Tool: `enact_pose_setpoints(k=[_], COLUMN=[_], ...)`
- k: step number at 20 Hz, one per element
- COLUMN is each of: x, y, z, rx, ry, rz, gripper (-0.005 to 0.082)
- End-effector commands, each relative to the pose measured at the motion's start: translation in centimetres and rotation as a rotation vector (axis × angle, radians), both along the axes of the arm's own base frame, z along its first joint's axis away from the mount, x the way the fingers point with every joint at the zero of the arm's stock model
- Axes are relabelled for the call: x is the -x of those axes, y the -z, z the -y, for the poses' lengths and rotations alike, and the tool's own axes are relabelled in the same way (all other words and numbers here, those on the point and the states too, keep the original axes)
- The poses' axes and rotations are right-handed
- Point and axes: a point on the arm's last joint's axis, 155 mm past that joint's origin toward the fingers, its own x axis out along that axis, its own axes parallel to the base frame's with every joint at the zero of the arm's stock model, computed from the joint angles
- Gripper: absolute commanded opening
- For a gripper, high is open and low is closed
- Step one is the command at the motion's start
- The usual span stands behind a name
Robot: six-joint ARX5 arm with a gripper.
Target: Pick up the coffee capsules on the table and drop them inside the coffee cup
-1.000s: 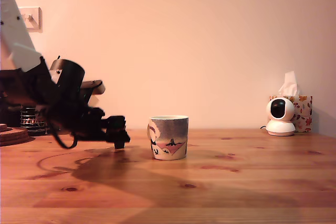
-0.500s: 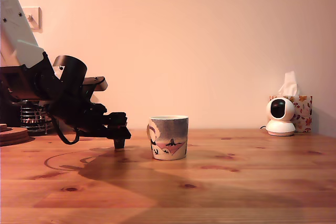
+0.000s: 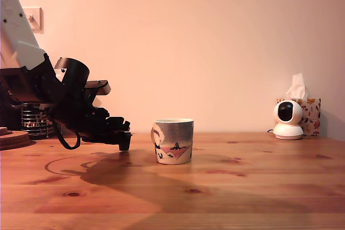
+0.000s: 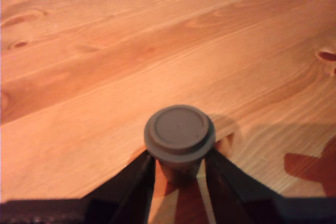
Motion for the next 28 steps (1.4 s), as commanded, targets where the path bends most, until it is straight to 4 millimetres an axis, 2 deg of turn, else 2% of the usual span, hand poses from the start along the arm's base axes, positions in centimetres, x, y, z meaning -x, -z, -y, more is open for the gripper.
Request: enact_pose_setpoints(k=[1, 9, 17, 22, 28], x=[0.0, 0.0, 0.0, 1.0, 2.8], y=[1.4, 1.2, -1.1, -1.6, -4.1], z=[-0.2, -0.2, -0.1, -0.4, -0.8], rx=[-0.021, -0.021, -0.013, -0.026, -0.038], ry=[0.008, 0.008, 0.009, 0.009, 0.014], rz=[-0.010, -0.008, 0.015, -0.045, -0.103], gripper=[0.0212, 0.0212, 0.0212, 0.0212, 0.0212])
